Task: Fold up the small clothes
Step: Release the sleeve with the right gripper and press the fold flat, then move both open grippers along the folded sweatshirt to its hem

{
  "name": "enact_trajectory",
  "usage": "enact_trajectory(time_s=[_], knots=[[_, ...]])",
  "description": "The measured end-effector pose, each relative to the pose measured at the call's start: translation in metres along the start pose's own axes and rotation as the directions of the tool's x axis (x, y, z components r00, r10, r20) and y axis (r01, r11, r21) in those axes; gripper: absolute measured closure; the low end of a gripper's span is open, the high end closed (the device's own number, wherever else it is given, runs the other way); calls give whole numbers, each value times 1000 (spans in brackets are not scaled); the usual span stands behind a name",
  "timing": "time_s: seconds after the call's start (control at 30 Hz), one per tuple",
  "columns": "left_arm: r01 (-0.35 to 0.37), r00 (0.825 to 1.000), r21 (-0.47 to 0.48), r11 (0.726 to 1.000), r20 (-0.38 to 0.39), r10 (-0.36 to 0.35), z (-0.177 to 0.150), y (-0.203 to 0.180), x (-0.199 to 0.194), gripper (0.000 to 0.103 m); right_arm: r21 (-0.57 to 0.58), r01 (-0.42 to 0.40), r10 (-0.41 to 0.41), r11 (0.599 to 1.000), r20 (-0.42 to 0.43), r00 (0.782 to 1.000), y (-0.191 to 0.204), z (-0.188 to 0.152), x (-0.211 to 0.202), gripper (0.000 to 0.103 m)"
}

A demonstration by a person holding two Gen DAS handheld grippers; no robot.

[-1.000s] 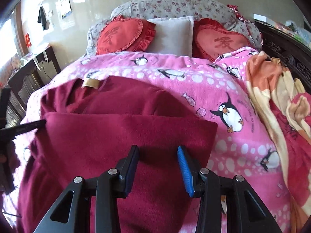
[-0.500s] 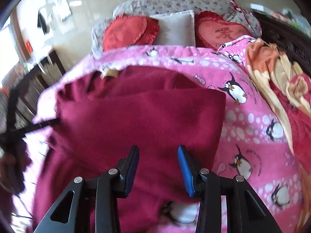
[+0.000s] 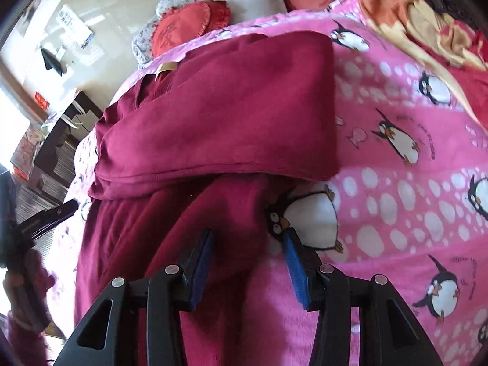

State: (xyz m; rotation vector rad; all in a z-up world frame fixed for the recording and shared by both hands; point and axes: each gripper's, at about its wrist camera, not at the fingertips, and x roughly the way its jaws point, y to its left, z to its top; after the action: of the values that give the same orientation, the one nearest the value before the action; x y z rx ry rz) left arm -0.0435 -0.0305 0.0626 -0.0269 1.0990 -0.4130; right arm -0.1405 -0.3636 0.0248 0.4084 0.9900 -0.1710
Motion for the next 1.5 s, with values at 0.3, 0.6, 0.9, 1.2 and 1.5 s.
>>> enact_trajectory(time_s=[0.3,0.6,0.9,1.2,1.5], knots=[[1,999,-27,1000,-51,-2,-42,23,-18,51,-18,45,-43,999,78,996,-2,-3,-37,96],[17,995,-26,1000,-100,-19,-66,26,-20,51,27,42,-42,999,6,999,-10,-9,-35,80],[19,989,-12,1000,-143,-20,-92,35,-23,51,-32,-75,73,997,-73,995,7,-70,-49,86],[46,982,-21,999,-181,-49,-114,43,-39,49,-85,77,-81,993,-47,996,-2,-86,-62,97],[4,986,17,1000,-168,-1,-135,38,-52,49,-66,-71,63,995,-109,992,-6,-106,-81,54]])
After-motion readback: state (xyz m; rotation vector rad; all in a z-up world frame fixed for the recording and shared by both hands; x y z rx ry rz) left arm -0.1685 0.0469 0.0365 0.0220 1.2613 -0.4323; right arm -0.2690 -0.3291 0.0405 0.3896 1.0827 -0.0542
